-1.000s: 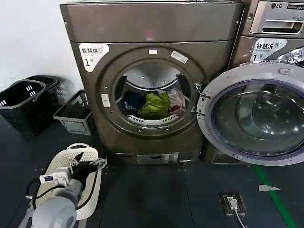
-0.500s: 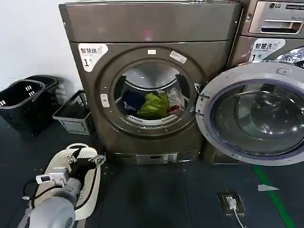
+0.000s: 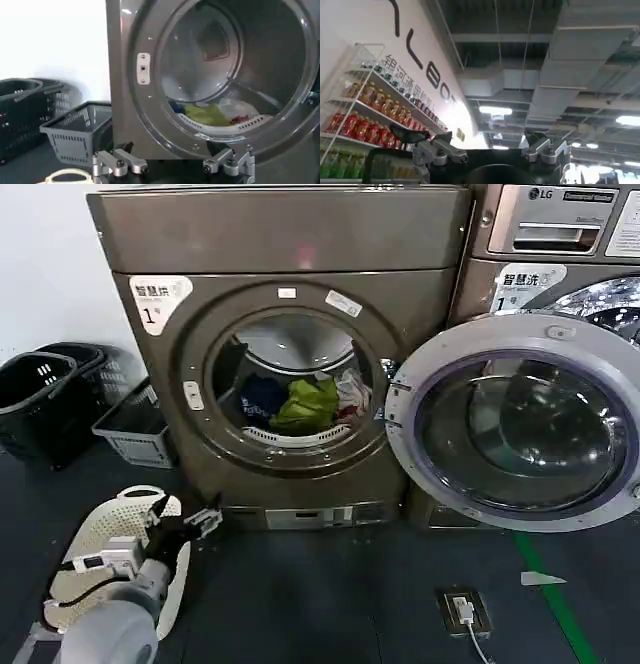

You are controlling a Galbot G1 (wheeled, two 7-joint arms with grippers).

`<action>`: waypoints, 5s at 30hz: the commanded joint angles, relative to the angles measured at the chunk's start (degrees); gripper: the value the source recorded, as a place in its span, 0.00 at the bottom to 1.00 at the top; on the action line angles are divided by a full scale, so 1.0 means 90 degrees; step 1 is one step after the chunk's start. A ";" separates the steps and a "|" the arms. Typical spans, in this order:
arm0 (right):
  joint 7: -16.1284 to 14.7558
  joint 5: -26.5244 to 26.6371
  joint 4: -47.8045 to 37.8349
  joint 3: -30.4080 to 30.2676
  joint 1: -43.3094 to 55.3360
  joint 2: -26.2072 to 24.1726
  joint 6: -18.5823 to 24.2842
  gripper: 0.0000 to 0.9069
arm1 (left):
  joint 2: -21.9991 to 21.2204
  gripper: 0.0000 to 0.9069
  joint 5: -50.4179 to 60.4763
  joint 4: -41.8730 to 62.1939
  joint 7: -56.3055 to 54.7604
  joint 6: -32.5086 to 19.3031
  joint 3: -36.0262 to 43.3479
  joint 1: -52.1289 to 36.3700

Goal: Grasp the clothes from the dryer.

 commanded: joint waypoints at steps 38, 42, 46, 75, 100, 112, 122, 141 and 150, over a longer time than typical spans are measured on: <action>-0.0067 0.0060 -0.0037 0.0053 -0.0012 -0.0010 0.0053 1.00 | -0.0145 1.00 0.0210 0.0211 0.0085 -0.0225 0.0434 -0.0407; -0.0061 0.0041 -0.0045 0.0023 -0.0019 -0.0005 0.0175 1.00 | -0.0152 1.00 0.0320 0.0259 0.0087 -0.0352 0.0490 -0.0462; -0.0142 0.0051 -0.0040 0.0011 -0.0006 -0.0003 0.0280 1.00 | -0.0142 1.00 0.0616 0.0318 0.0160 -0.0561 0.0511 -0.0489; -0.0252 0.0109 -0.0029 0.0008 -0.0061 0.0022 0.0509 1.00 | -0.0110 1.00 0.0655 0.0359 0.0162 -0.0555 0.0584 -0.0570; -0.0321 0.0202 -0.0046 0.0037 -0.0046 0.0026 0.0509 1.00 | -0.0153 1.00 0.0694 0.0489 0.0174 -0.0548 0.0672 -0.0716; -0.0425 0.0277 0.0029 0.0029 -0.0042 0.0038 0.0481 1.00 | -0.0171 1.00 0.0695 0.0482 0.0173 -0.0549 0.0671 -0.0715; -0.0453 0.0307 0.0041 0.0034 -0.0053 0.0025 0.0496 1.00 | -0.0150 1.00 0.0688 0.0467 0.0162 -0.0536 0.0643 -0.0718; -0.0481 0.0347 0.0112 -0.0007 -0.0052 0.0014 0.0510 1.00 | -0.0150 1.00 0.0695 0.0422 0.0163 -0.0529 0.0623 -0.0653; -0.0422 0.0311 0.0130 -0.0028 -0.0040 0.0030 0.0517 1.00 | -0.0171 1.00 0.0699 0.0473 0.0168 -0.0535 0.0642 -0.0720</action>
